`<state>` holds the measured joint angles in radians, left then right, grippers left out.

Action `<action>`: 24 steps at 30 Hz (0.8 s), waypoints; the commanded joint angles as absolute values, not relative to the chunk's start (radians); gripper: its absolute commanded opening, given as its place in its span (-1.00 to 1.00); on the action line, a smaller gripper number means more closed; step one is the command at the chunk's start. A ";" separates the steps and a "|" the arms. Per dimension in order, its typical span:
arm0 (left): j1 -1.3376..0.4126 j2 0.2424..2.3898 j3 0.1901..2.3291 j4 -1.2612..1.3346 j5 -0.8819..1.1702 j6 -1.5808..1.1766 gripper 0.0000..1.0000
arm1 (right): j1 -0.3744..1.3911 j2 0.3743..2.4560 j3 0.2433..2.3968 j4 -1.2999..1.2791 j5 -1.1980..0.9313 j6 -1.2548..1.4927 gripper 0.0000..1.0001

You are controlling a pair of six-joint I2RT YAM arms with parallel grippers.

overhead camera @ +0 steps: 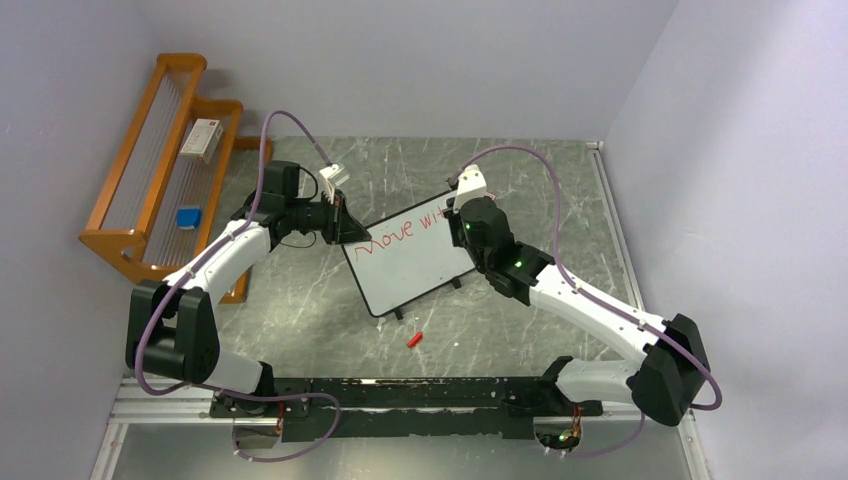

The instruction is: Write a sentence on the whiteboard

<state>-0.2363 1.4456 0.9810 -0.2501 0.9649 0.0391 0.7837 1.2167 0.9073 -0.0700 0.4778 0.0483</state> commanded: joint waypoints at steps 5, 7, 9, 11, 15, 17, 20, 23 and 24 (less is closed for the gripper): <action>-0.265 1.488 0.954 -0.338 0.875 0.112 -0.90 | 0.768 1.242 0.959 -0.035 0.456 0.029 -1.00; -0.265 1.488 0.954 -0.337 0.876 0.112 -0.90 | 0.767 1.246 0.952 -0.040 0.454 0.034 -1.00; -0.265 1.489 0.953 -0.337 0.875 0.111 -0.90 | 0.766 1.244 0.943 -0.049 0.454 0.041 -1.00; -0.265 1.491 0.954 -0.336 0.875 0.110 -0.90 | 0.766 1.231 0.930 -0.049 0.454 0.048 -1.00; -0.265 1.491 0.956 -0.337 0.877 0.110 -0.90 | 0.764 1.211 0.920 -0.057 0.458 0.052 -1.00; -0.265 1.490 0.954 -0.336 0.876 0.110 -0.90 | 0.762 1.218 0.922 -0.066 0.460 0.050 -1.00; -0.265 1.489 0.954 -0.336 0.876 0.110 -0.90 | 0.760 1.221 0.916 -0.068 0.455 0.051 -1.00; -0.265 1.488 0.954 -0.336 0.876 0.111 -0.90 | 0.760 1.226 0.912 -0.082 0.448 0.056 -1.00; -0.265 1.489 0.954 -0.336 0.876 0.111 -0.90 | 0.760 1.226 0.909 -0.085 0.444 0.059 -1.00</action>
